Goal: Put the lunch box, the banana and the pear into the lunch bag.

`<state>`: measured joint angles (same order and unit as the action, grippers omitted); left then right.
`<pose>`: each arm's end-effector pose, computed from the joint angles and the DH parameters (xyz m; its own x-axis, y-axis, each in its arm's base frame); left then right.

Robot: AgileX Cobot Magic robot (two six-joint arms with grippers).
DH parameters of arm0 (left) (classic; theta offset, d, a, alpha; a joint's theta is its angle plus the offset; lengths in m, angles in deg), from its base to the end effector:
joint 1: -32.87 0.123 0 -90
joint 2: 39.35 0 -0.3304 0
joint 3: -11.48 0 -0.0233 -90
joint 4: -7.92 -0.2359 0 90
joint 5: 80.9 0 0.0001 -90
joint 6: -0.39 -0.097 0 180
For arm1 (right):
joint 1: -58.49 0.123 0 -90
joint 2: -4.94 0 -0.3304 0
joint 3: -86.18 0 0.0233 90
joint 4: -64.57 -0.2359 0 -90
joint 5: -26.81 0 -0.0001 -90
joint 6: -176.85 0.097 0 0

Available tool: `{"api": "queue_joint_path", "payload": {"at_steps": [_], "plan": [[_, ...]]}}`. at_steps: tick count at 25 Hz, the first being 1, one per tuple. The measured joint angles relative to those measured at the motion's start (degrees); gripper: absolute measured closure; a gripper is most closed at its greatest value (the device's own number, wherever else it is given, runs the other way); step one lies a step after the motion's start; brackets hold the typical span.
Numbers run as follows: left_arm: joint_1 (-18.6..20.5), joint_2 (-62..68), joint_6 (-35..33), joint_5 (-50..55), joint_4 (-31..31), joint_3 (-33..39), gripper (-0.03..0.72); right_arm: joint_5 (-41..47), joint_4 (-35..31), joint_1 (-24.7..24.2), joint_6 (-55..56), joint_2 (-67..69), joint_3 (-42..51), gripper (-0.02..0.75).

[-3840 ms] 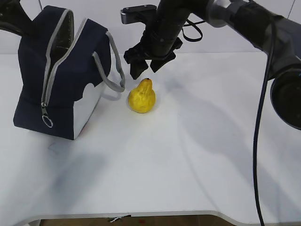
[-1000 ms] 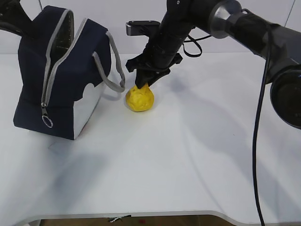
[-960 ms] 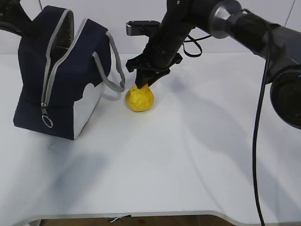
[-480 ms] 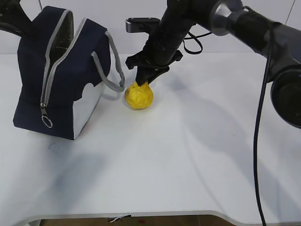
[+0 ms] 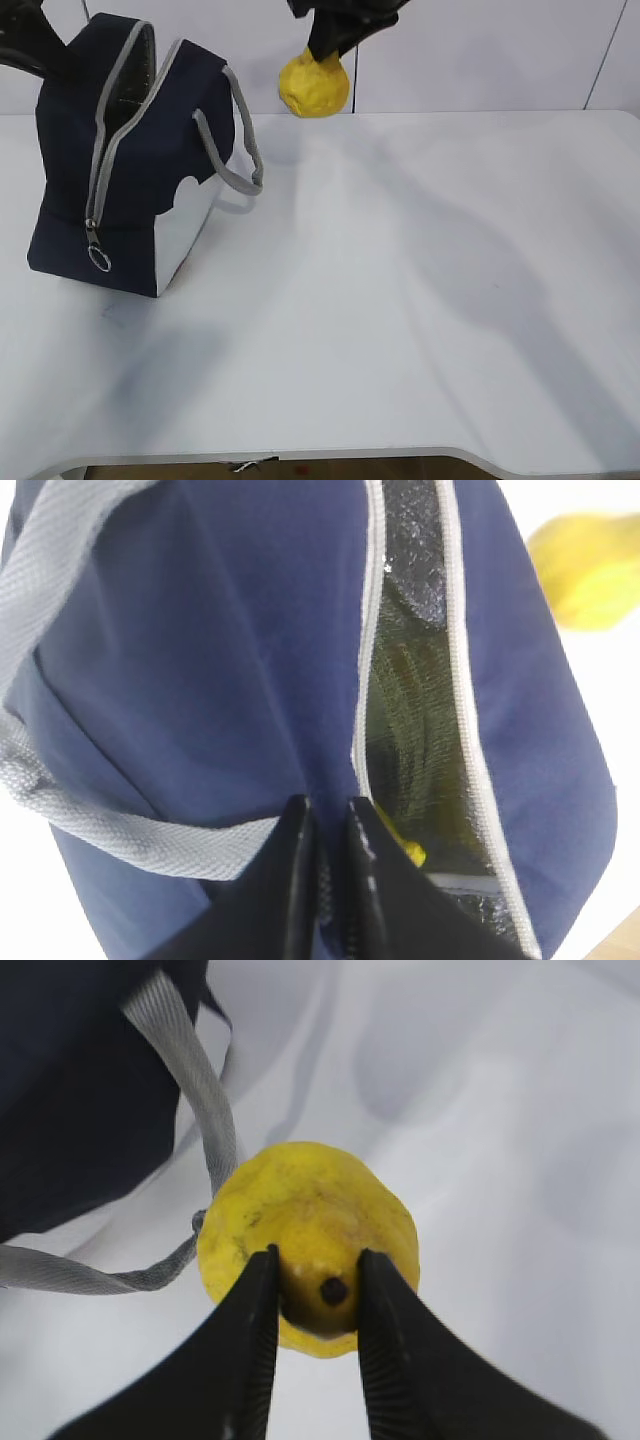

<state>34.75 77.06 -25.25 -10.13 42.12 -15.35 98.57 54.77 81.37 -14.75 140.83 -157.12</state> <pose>0.4166 -0.0379 0.3684 -0.8534 0.1631 -0.4950 0.3841 0.8388 -0.3859 0.4651 0.2133 0.3682 -0.6684 -0.4405 -0.5993 -0.5762 0.8162 0.0428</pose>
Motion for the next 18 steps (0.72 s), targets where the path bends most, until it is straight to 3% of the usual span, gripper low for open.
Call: {"api": "queue_joint_path", "payload": {"at_steps": [4, 12, 18], "plan": [[0.00, 0.00, 0.00, 0.00, 0.00, 0.00, 0.663, 0.33, -6.67, -0.14, 0.10, -3.57, -0.11, 0.532], [0.00, 0.00, 0.00, 0.00, 1.00, 0.00, 0.664, -9.62, -34.63, 0.06, -9.44, -1.42, -0.33, 0.533], [0.00, 0.00, 0.00, 0.02, 4.04, 0.00, 0.664, -16.95, -39.37, 0.06, -13.39, 3.12, -0.33, 0.534]]}}
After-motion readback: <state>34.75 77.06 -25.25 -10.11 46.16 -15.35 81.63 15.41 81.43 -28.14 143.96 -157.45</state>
